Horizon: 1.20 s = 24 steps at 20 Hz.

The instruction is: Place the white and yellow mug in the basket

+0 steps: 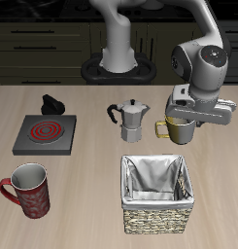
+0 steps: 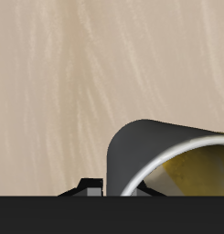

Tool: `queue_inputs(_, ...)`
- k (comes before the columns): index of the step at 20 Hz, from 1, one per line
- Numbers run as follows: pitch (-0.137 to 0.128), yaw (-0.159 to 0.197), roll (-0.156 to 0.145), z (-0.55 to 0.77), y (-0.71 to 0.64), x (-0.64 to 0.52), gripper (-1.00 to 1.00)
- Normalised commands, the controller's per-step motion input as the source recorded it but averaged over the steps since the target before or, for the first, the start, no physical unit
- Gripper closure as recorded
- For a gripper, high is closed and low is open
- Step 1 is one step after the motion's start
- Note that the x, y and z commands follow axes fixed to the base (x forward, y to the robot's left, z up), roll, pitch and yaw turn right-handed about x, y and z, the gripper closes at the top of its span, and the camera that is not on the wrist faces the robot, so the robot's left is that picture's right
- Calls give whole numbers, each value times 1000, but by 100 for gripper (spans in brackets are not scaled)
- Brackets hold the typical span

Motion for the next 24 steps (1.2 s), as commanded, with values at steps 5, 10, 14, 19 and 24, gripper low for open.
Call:
queue_inputs(5,-49,31,-26,232,-175,87,100)
queue_inputs(10,-100,81,-58,428,-242,80,100)
queue_inputs(14,-33,15,-37,278,-200,67,100)
queue_inputs(19,-26,6,-10,397,-201,77,100)
queue_inputs(24,-22,0,-8,429,-237,106,100)
